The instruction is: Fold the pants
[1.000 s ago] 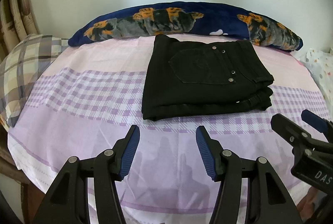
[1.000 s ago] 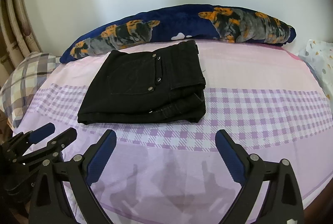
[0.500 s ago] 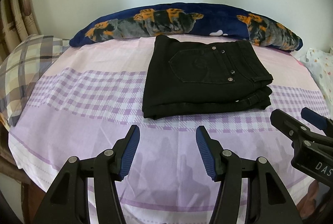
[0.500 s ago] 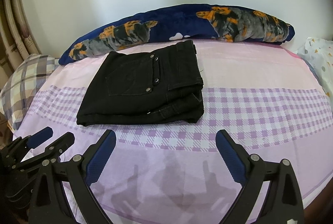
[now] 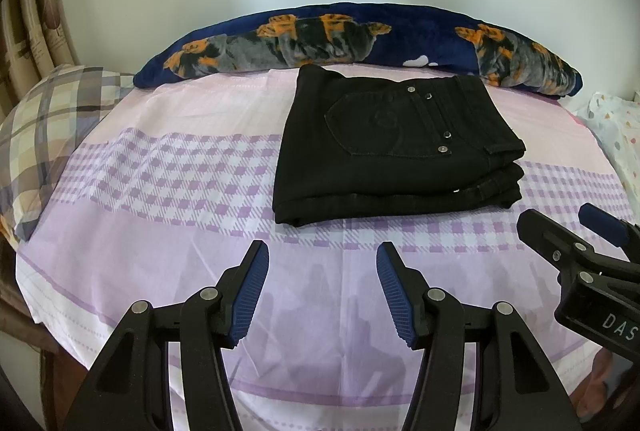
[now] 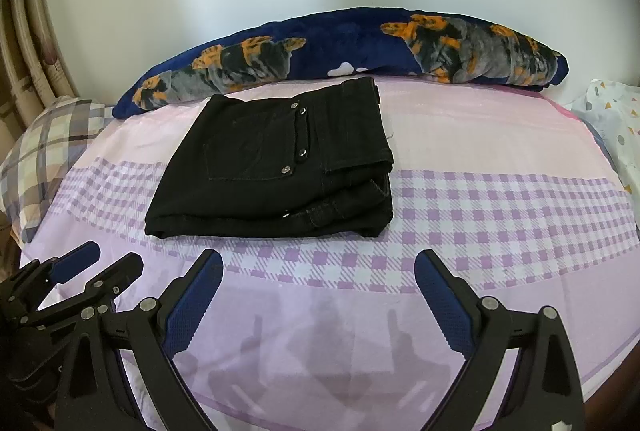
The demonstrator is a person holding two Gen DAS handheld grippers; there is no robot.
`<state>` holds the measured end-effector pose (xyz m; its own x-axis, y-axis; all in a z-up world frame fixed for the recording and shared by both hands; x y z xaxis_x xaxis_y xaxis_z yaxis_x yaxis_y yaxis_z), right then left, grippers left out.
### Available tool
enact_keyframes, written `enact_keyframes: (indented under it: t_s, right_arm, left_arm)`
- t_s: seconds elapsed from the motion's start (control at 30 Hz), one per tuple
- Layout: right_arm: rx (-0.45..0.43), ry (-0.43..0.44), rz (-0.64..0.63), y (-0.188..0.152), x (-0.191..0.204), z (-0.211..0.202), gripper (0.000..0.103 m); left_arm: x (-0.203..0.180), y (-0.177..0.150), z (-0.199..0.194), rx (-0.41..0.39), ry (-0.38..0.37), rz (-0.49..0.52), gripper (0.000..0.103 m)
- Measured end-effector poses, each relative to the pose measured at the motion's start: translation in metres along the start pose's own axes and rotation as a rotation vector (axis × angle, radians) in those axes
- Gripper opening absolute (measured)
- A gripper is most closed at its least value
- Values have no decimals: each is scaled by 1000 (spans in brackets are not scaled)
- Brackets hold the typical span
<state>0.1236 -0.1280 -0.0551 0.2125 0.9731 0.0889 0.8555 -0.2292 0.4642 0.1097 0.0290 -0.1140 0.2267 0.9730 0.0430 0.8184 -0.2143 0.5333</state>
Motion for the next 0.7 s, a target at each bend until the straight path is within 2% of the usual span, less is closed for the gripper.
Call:
enact_keyframes:
  t_s: [0.7]
  right_arm:
    - [6, -5, 3, -2, -2, 3, 96]
  left_arm:
    - [-3, -1, -1, 0, 2, 1, 57]
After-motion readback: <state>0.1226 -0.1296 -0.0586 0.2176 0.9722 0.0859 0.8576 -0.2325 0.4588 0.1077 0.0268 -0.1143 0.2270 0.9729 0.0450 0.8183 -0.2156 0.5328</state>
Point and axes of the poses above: each gripper's, at about its wrist camera, not at the fingertips, and z roughly the way its jaws point, x to its left, y to its top, the point moved 9 cm from there along z, roughly the way its jaws point, and after that the axes turned 6 degrees about z, right-handed, at the moved point
